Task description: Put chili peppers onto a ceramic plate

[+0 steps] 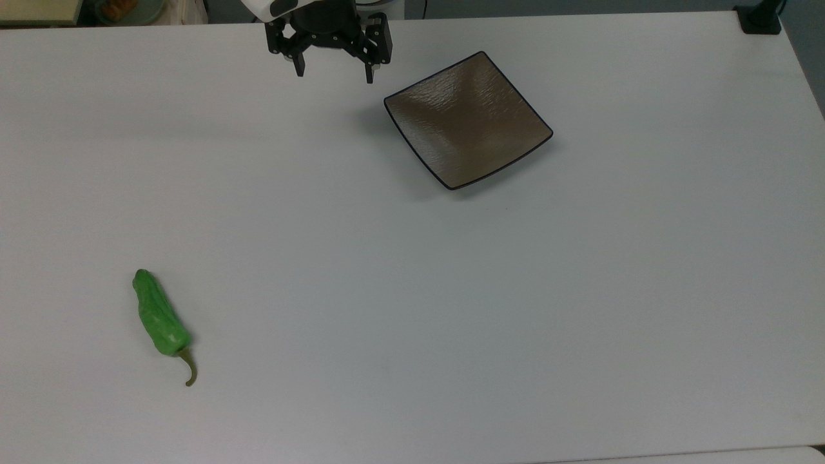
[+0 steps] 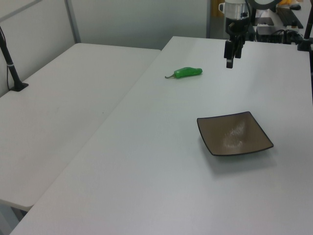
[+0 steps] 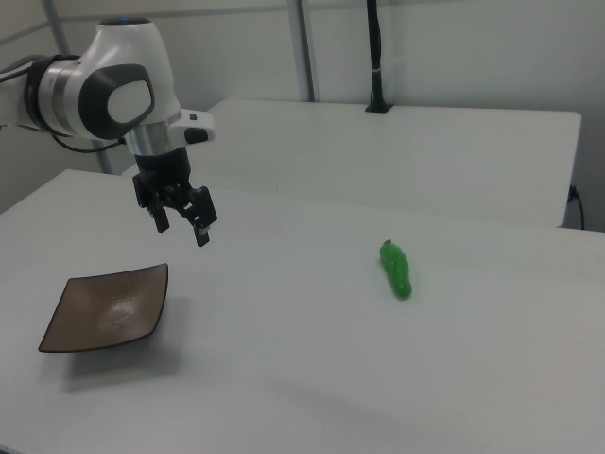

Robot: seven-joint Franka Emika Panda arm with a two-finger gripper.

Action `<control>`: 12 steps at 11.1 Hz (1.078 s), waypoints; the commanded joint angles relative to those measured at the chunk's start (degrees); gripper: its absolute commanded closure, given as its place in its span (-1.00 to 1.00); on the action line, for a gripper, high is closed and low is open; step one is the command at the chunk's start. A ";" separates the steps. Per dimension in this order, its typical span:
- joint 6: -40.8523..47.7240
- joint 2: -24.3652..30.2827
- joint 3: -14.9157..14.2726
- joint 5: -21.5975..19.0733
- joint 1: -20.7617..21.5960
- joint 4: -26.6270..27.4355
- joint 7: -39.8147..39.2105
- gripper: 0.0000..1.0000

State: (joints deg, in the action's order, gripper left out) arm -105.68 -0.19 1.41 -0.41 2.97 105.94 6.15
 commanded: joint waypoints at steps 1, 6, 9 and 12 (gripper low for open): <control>-1.73 1.77 -1.23 -0.91 1.69 1.99 0.71 -1.00; -2.08 1.68 -1.23 -0.64 1.69 1.99 0.62 -1.00; -2.34 1.69 -1.23 -0.38 1.69 1.99 0.62 -1.00; -3.82 1.68 -1.23 1.19 1.69 1.90 -0.17 -1.00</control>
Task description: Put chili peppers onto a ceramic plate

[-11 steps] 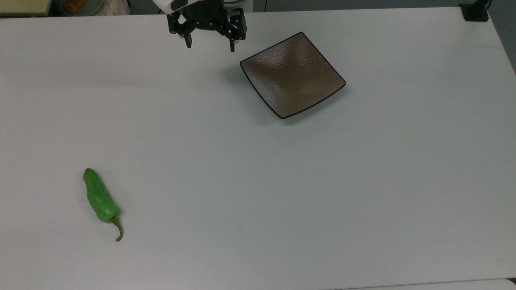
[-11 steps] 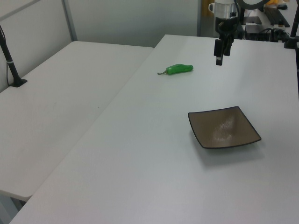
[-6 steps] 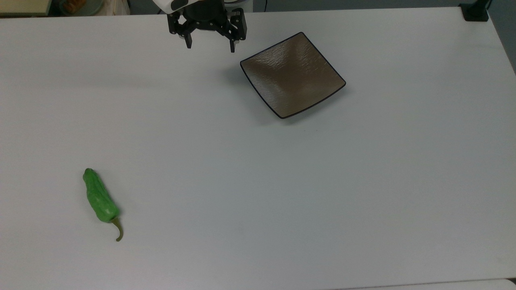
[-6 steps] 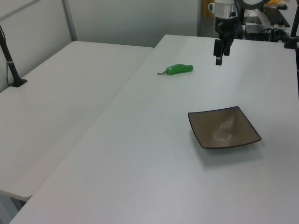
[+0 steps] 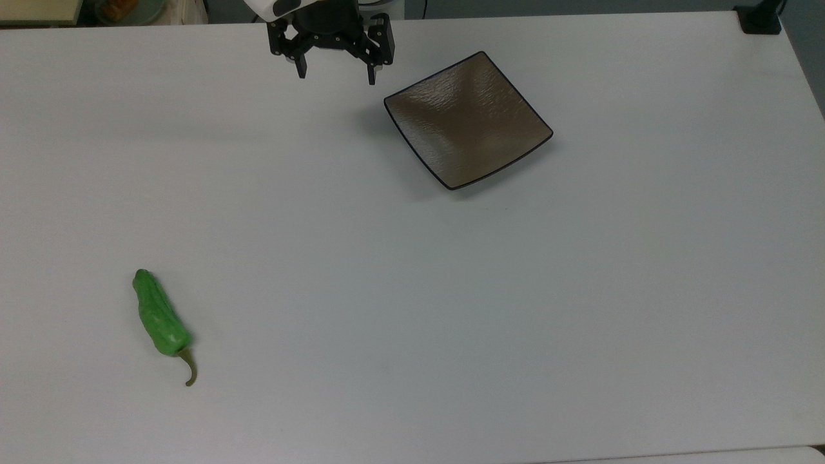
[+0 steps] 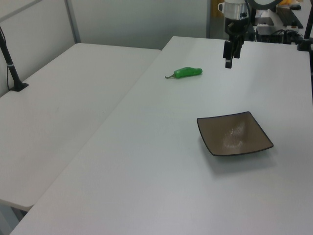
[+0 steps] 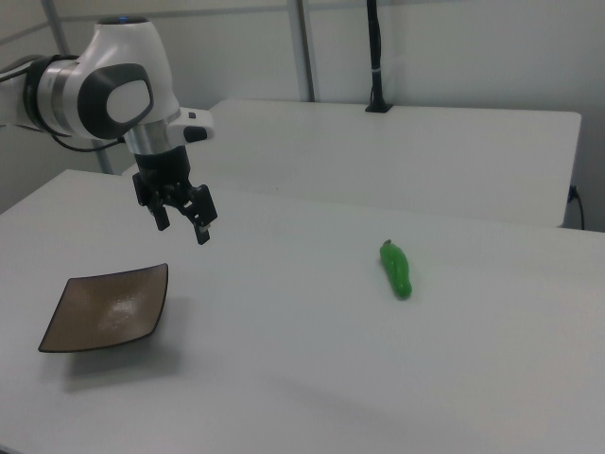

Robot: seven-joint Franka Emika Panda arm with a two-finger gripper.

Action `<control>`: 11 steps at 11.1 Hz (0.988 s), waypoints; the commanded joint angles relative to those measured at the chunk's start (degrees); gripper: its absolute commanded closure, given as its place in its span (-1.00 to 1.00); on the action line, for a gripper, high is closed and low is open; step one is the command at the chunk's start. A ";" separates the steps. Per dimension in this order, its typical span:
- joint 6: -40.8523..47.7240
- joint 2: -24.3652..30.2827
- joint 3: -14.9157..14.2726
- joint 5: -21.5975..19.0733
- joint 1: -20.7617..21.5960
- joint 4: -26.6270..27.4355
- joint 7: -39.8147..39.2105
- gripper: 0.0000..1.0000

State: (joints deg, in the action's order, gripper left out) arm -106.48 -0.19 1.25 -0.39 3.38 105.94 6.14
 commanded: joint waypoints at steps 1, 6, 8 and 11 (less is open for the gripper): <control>-4.95 1.42 -1.16 1.88 1.28 1.99 -0.17 -1.00; -12.32 -0.51 -2.99 8.03 1.10 1.90 -6.40 -1.00; -16.29 -3.23 -5.02 9.96 1.02 0.85 -13.75 -1.00; -28.03 -8.14 -7.66 12.85 -0.12 -0.30 -17.83 -1.00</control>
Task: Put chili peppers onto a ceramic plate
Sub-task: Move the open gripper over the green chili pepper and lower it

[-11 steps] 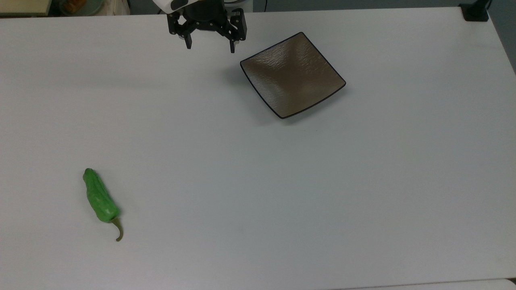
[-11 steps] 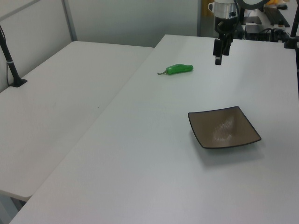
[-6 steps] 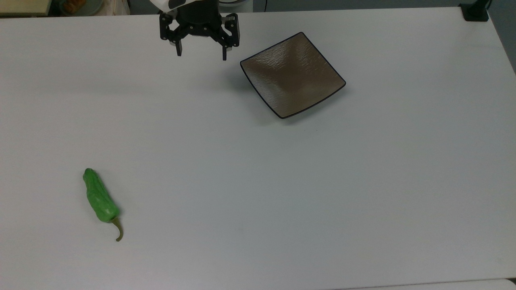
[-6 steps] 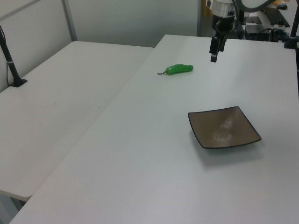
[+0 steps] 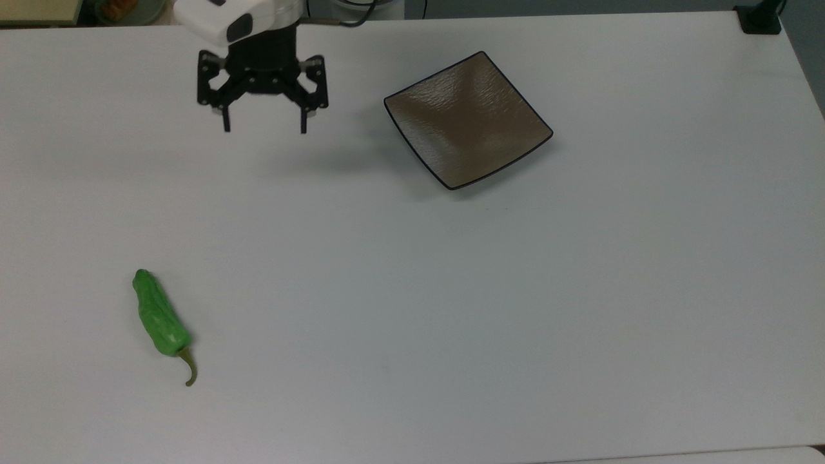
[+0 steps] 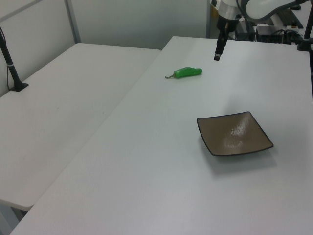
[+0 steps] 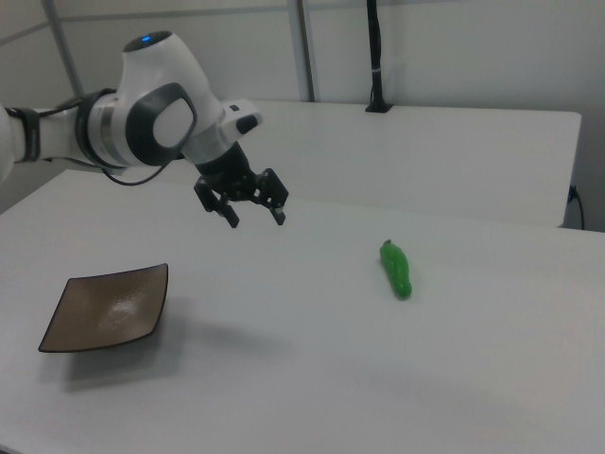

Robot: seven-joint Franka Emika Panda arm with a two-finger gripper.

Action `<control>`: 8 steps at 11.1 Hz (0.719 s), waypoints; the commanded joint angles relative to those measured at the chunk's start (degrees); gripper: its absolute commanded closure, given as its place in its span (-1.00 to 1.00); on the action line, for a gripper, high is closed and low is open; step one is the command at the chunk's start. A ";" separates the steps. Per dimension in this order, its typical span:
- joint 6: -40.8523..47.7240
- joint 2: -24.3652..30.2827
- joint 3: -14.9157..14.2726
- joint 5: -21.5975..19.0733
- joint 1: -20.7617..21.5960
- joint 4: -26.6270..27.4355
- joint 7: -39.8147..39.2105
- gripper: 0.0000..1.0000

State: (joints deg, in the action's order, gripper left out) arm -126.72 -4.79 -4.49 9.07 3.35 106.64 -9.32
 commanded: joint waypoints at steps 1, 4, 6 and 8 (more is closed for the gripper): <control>-10.10 -5.56 -2.36 5.85 -0.71 -2.21 -5.06 -1.00; -13.45 -12.76 -2.37 7.10 -2.55 -8.88 -9.05 -1.00; -16.00 -18.12 -2.37 7.45 -3.96 -13.63 -9.13 -1.00; -22.31 -23.66 -2.28 8.07 -5.98 -17.85 -8.79 -1.00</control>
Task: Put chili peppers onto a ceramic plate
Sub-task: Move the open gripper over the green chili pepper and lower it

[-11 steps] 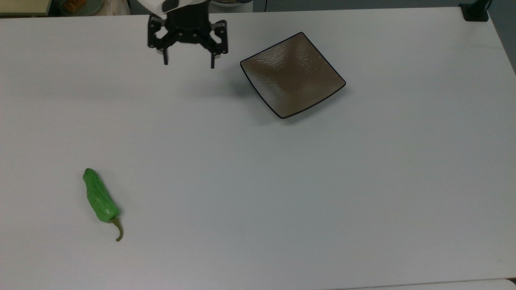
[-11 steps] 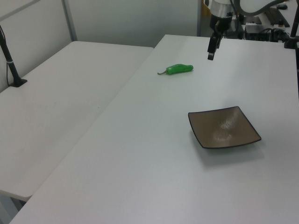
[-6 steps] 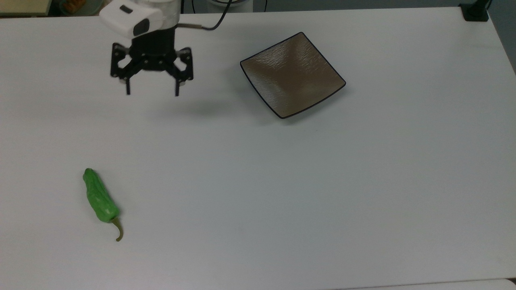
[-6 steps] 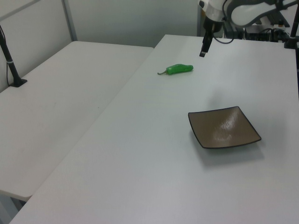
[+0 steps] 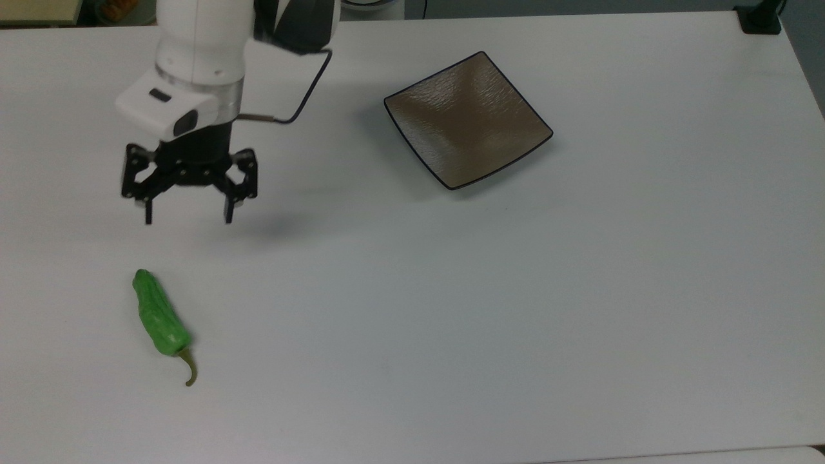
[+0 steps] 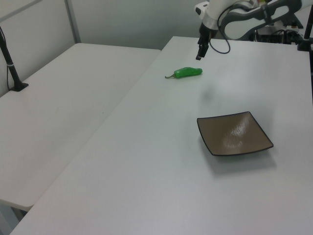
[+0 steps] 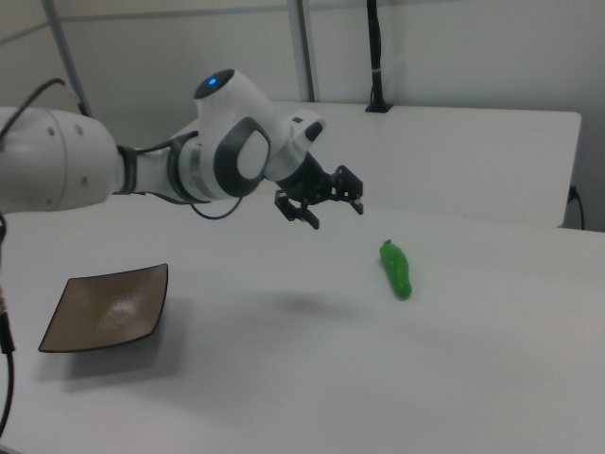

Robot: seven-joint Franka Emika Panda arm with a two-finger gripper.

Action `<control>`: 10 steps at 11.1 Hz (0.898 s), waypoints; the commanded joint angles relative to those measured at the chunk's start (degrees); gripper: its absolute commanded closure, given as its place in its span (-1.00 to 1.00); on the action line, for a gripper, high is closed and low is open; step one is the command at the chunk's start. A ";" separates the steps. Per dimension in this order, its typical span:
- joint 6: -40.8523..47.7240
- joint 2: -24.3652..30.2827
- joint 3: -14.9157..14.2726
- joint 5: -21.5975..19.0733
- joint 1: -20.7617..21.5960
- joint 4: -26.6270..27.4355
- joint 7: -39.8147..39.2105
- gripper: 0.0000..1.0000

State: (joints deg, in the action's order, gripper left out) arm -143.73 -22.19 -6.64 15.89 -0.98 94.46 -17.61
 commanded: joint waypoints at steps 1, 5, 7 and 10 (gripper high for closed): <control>-8.47 -8.46 -0.13 1.25 -2.44 -6.73 -0.32 -1.00; -12.89 -17.52 0.40 0.90 -5.60 -15.07 0.39 -1.00; -15.16 -21.56 2.05 0.81 -7.62 -18.15 0.39 -1.00; -15.71 -23.69 6.72 0.37 -10.96 -19.49 1.52 -1.00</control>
State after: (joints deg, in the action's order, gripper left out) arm -158.67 -43.97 -2.98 16.22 -9.74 77.37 -17.54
